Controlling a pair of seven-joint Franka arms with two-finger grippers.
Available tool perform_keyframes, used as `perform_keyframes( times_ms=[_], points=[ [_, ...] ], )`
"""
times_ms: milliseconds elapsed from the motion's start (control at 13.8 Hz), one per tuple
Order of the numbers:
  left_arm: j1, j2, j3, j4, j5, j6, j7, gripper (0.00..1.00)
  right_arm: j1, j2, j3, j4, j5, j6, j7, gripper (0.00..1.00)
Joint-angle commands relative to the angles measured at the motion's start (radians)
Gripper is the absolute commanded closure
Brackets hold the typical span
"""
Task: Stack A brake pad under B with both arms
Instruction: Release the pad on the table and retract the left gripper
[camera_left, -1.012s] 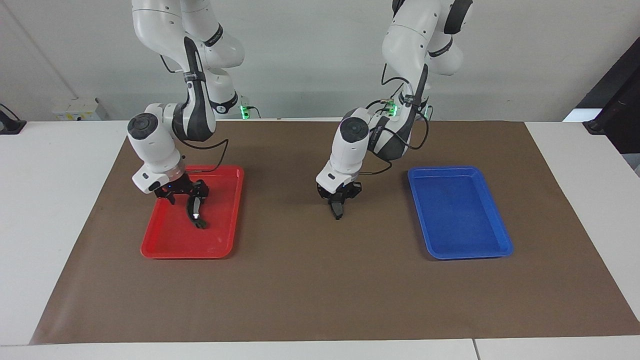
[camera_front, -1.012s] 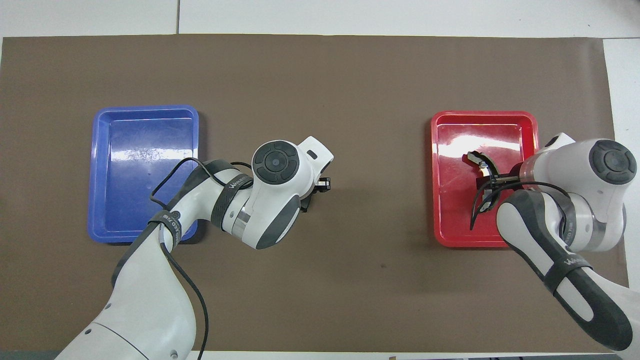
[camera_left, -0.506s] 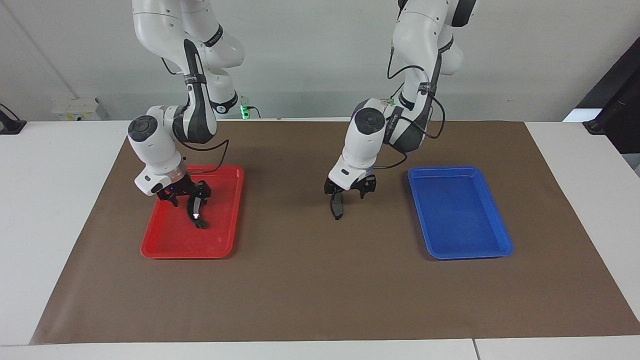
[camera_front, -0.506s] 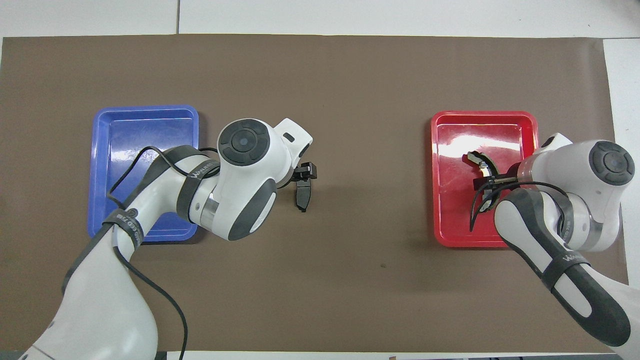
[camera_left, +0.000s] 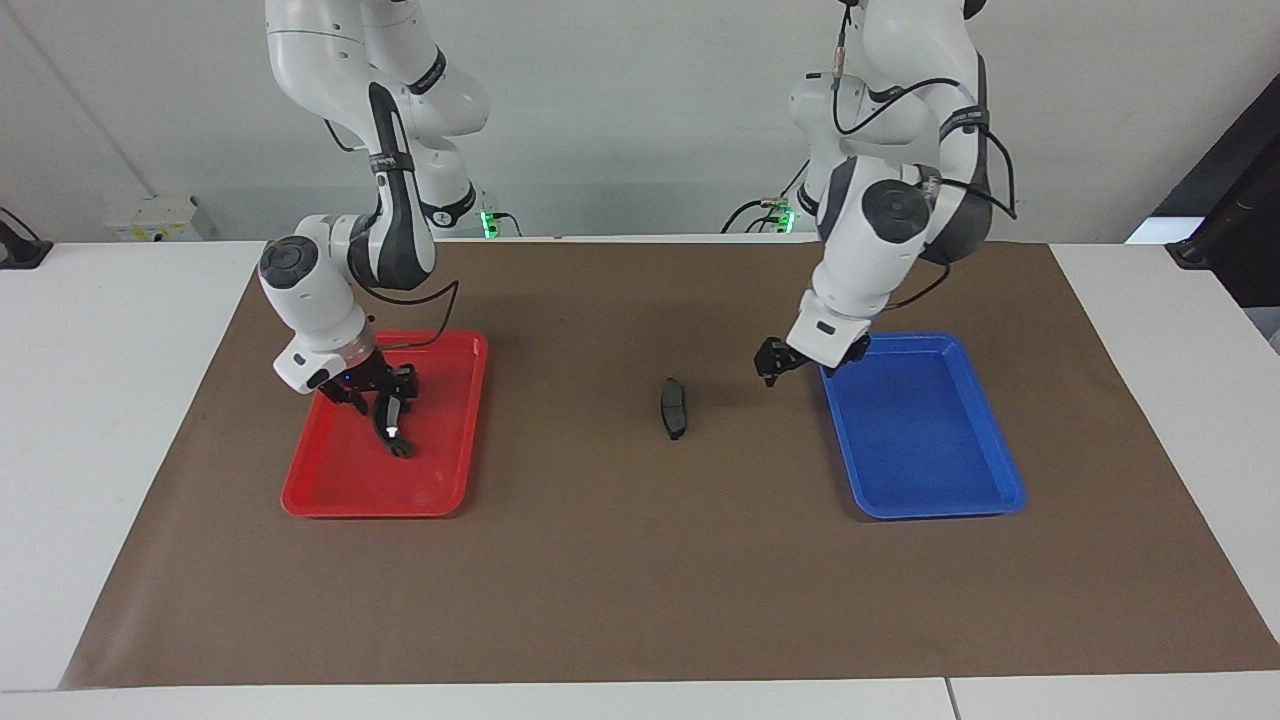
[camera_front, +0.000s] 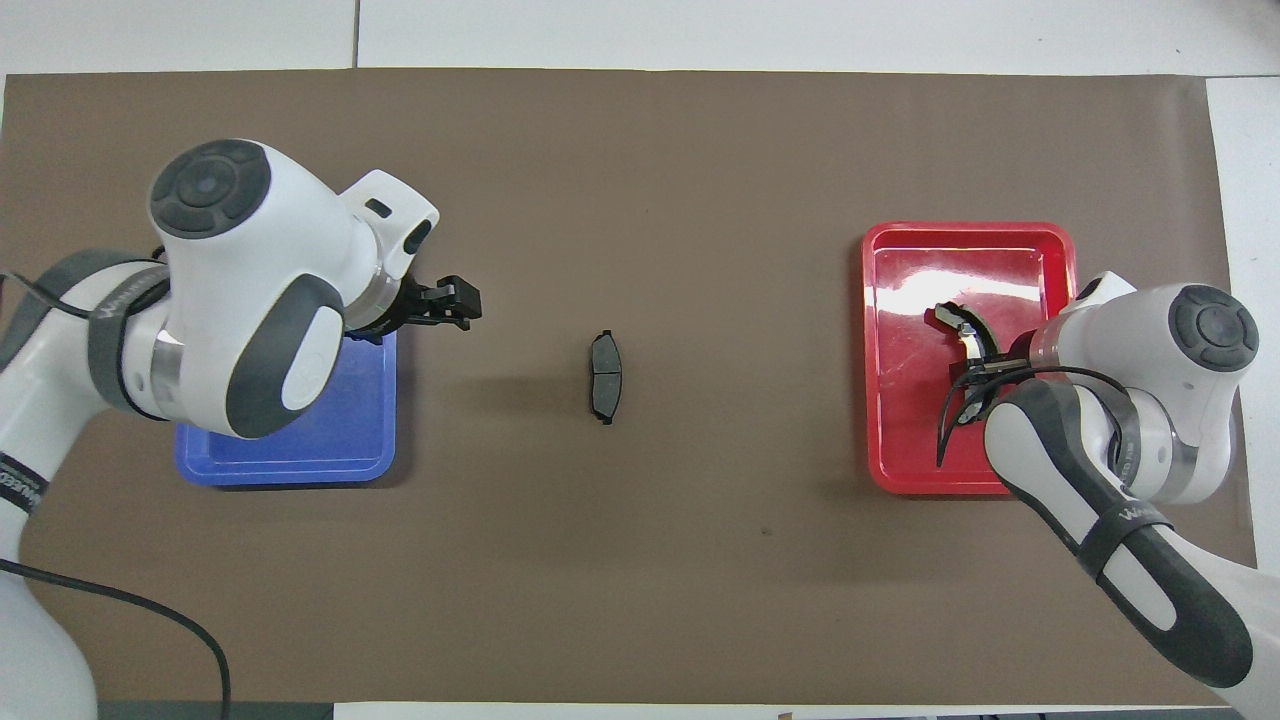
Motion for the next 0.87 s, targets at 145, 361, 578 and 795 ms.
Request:
perform_keyframes(
  times_ms=[145,361,578,795],
  points=[
    [0.184,-0.04,-0.008,0.085,0.044,-0.145,0.343,0.0,-0.005,-0.004,0.007,-0.004,0.022,0.008,-0.027,1.0],
    [0.262,-0.047,-0.007,0.174,0.085,-0.25,0.535,0.0,-0.005,-0.013,0.028,0.069,0.022,-0.105,-0.028,1.0],
    [0.295,-0.06,-0.007,0.286,0.097,-0.411,0.554,0.0,-0.005,-0.016,0.056,0.229,0.022,-0.298,0.014,1.0],
    [0.292,-0.06,-0.008,0.37,0.137,-0.535,0.559,0.0,0.0,-0.003,0.135,0.339,0.018,-0.399,0.161,1.0]
  ],
)
